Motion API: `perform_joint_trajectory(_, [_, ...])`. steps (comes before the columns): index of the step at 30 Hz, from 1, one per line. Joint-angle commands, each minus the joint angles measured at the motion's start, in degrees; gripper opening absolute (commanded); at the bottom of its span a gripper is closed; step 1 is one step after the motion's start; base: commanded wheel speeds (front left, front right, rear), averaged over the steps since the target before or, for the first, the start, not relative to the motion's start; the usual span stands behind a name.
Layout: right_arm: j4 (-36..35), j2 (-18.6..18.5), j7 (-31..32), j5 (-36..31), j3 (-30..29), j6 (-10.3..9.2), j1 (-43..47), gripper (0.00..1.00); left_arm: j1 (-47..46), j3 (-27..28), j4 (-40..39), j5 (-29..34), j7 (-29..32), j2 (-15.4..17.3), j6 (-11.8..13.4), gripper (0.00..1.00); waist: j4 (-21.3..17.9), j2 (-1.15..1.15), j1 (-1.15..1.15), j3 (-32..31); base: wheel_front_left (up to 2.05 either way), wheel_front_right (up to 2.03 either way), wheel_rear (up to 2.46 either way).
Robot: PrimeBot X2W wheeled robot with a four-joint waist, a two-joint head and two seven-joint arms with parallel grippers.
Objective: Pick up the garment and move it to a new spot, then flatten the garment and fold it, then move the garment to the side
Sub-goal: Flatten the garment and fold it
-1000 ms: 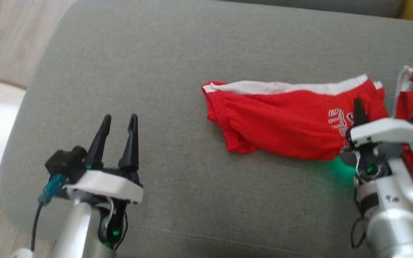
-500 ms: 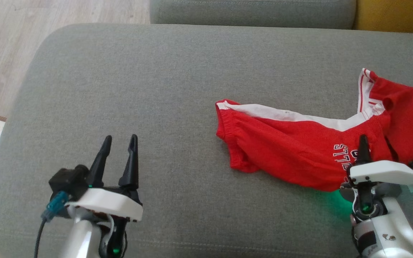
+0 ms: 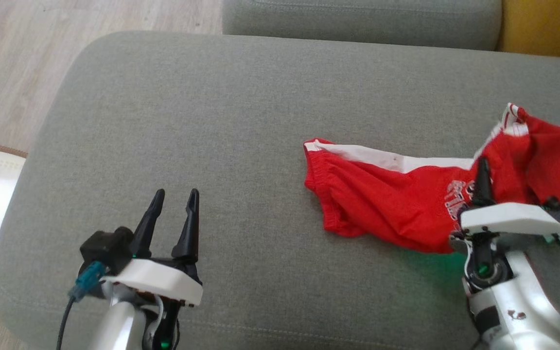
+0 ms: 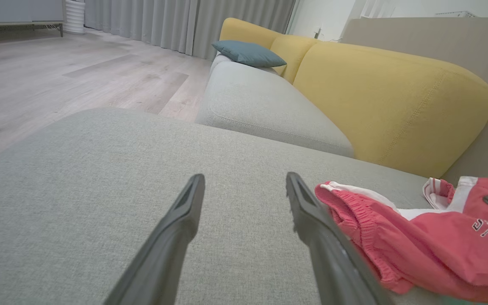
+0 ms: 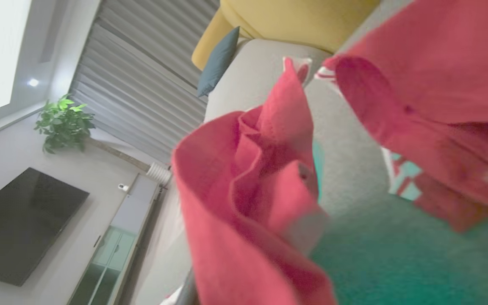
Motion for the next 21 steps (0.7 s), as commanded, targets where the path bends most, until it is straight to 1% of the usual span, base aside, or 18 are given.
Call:
perform_joint_trajectory(1, [-2.3,0.4,-0.6,0.1,1.9,-0.04,-1.8,0.0,-1.3,1.9,-1.6,0.6,-0.5,0.7,-0.1,1.0,0.1,0.0,0.0,-0.2,0.0,0.0,0.0])
perform_joint_trajectory(5, [-5.7,0.4,-0.6,0.7,6.8,-0.04,-1.4,0.0,-1.0,1.8,-1.5,0.6,-0.5,0.7,0.0,1.0,0.7,0.0,0.0,-0.6,0.0,0.0,0.0])
perform_joint_trajectory(9, [-6.9,0.4,-0.3,-1.5,12.1,-0.04,-1.2,0.0,-1.0,1.6,-1.6,0.5,-0.5,0.7,0.2,1.0,1.4,0.0,0.0,-0.8,0.0,0.0,0.0])
perform_joint_trajectory(14, [-6.1,0.4,0.0,-3.3,17.3,-0.04,-2.3,0.0,-1.1,1.3,-1.5,0.2,-0.5,0.7,0.3,1.0,2.8,0.0,0.0,-0.5,0.0,0.0,0.0])
perform_joint_trajectory(21, [-1.7,0.4,-0.4,-4.3,23.2,-0.04,-4.0,0.0,-1.3,0.5,-1.2,-0.2,-0.5,0.7,0.3,1.0,5.4,0.0,0.0,0.2,0.0,0.0,0.0])
